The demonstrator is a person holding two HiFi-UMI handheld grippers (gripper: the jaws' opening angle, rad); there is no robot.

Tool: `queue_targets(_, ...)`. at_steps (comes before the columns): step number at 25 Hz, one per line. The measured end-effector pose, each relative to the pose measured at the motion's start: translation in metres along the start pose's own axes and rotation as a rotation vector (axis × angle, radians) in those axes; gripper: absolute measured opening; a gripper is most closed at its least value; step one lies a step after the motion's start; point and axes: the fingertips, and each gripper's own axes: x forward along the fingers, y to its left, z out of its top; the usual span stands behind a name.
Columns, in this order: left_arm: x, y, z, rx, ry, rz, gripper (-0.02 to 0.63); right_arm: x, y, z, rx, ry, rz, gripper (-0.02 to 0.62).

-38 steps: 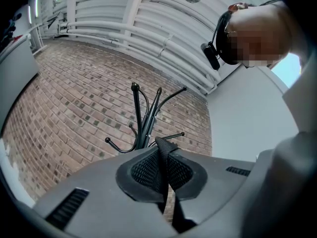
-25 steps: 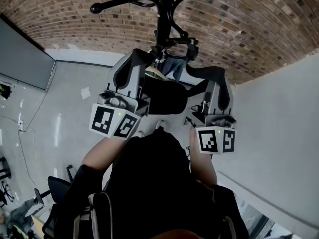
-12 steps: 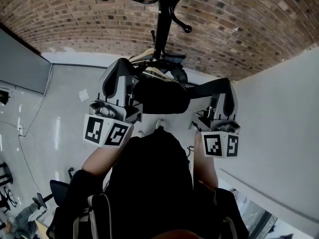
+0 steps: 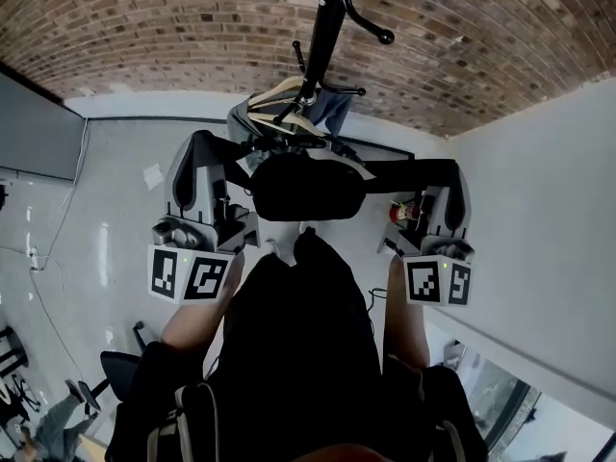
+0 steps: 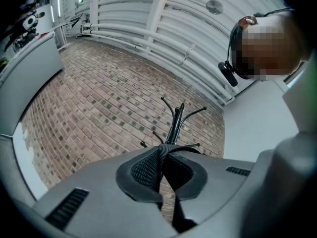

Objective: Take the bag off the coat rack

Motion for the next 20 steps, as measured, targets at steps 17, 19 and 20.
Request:
queue_targets(17, -0.060, 0.028, 0.024, 0.075, 0.016, 0.055, 0.021, -0.035, 0.035, -0.017, -0.098, 0.045, 0.062, 0.021)
queue_targets(19, -0.061, 0.025, 0.024, 0.085, 0.012, 0.054, 0.021, -0.036, 0.033, -0.017, -0.085, 0.038, 0.069, 0.021)
queue_targets(20, -0.061, 0.023, 0.025, 0.091, 0.012, 0.052, 0.021, -0.037, 0.032, -0.017, -0.081, 0.035, 0.071, 0.021)
